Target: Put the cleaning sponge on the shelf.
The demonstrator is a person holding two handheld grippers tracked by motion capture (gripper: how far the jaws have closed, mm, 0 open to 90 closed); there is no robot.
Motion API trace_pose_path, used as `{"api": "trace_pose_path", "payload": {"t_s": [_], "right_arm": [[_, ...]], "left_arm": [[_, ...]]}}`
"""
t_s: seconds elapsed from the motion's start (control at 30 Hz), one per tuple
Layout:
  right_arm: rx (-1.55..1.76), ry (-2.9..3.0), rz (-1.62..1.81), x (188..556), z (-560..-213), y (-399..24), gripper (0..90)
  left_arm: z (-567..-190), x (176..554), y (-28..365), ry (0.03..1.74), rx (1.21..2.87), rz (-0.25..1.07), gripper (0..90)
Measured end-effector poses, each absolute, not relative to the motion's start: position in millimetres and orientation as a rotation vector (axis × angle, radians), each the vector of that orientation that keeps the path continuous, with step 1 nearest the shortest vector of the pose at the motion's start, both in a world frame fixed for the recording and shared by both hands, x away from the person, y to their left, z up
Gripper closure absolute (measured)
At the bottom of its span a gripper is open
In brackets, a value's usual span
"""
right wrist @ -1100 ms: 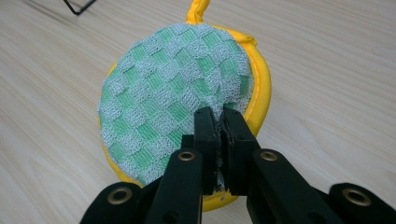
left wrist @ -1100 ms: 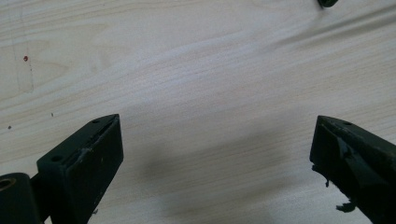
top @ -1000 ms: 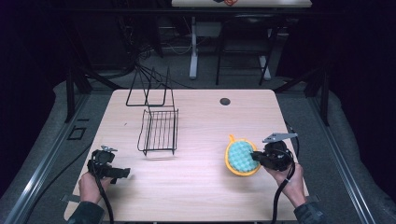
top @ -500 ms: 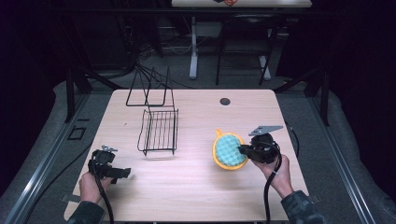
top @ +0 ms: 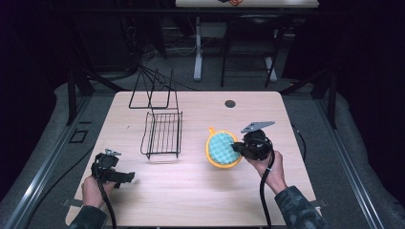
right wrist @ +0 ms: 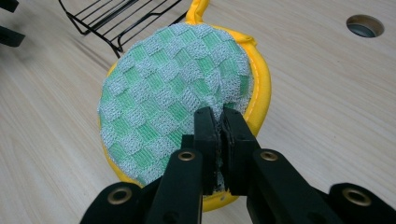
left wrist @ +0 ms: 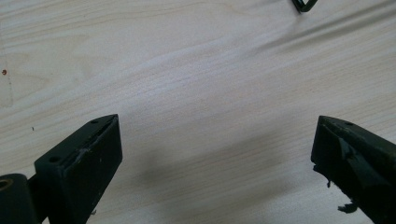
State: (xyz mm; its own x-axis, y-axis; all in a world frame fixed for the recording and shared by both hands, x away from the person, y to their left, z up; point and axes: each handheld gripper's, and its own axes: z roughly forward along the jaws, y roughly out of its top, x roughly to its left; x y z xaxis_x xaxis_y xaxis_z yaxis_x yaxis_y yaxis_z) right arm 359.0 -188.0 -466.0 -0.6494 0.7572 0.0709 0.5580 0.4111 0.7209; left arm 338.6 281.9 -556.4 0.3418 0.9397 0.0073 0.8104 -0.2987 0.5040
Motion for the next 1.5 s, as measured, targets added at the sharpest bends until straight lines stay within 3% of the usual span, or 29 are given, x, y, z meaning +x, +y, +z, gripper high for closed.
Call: {"api": "trace_pose_path", "payload": {"t_s": [1.5], "right_arm": [[1.064,2.436,1.147,417.6,-447.6,-92.6,85.9]], "left_arm": [[-557.2,339.1,281.3,1.506,2.209,0.427,2.0]]}}
